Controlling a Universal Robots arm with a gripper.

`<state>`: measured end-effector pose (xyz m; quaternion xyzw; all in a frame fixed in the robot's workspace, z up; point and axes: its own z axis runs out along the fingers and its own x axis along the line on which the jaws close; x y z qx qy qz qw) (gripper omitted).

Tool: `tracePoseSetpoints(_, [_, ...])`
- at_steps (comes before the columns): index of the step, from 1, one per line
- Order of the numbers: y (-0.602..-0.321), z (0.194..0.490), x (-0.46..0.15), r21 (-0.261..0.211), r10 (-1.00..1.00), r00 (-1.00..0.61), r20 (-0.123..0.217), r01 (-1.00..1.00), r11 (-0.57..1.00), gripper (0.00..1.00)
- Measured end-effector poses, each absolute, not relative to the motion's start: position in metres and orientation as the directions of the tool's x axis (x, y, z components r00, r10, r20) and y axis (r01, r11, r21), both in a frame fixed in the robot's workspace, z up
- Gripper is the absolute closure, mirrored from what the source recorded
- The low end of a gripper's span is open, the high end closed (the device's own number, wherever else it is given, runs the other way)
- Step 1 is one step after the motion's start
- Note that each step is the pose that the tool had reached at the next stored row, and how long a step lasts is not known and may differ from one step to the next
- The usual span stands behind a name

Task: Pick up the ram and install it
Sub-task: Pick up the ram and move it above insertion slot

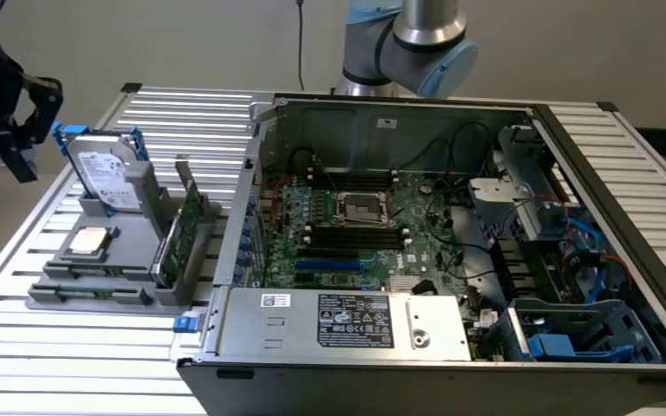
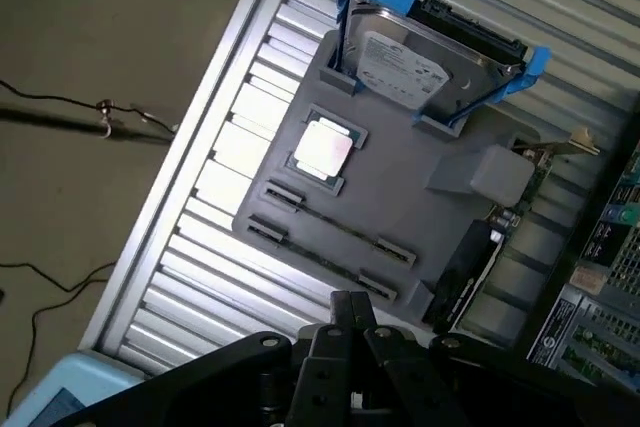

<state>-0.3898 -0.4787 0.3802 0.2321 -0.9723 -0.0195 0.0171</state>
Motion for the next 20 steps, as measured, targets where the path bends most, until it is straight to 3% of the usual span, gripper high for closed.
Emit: tracePoseSetpoints(20, [-0.4787,0.3741,-0.3897,0.046,-0.740,-0.672,0.024,-0.739,0.672,0.89])
